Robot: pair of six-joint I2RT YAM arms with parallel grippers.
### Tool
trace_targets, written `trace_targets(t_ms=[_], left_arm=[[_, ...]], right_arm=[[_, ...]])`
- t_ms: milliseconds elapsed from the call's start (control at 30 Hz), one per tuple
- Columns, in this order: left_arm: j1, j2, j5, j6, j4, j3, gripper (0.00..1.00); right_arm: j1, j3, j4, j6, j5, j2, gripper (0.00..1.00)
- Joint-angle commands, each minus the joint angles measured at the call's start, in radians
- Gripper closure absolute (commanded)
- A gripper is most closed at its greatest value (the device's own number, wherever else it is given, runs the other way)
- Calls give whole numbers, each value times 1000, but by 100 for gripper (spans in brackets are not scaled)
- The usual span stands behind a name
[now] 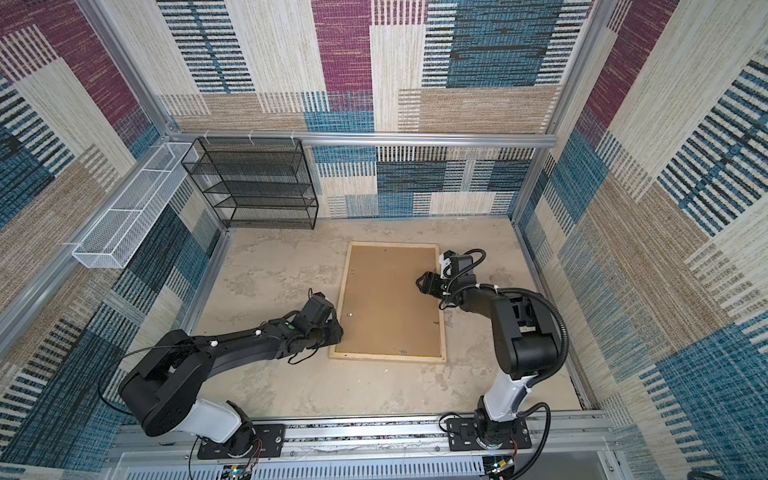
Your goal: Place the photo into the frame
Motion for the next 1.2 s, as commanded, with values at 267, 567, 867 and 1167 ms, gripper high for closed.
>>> trace_targets(t_ms=[267,567,867,1167], left_arm=[[1,7,-31,99,-105,39,77],[3,104,-68,230,-166,164,86],[6,152,-74,262,-215,237,88],[3,53,45,188,-61,65,89]], right_arm=[[-1,30,-68,-29,110,-59,26],[-1,35,-86,-53,134,-96,26],[9,20,-33,-69,-19,-71,33],[118,110,0,-56,-59,46,42]])
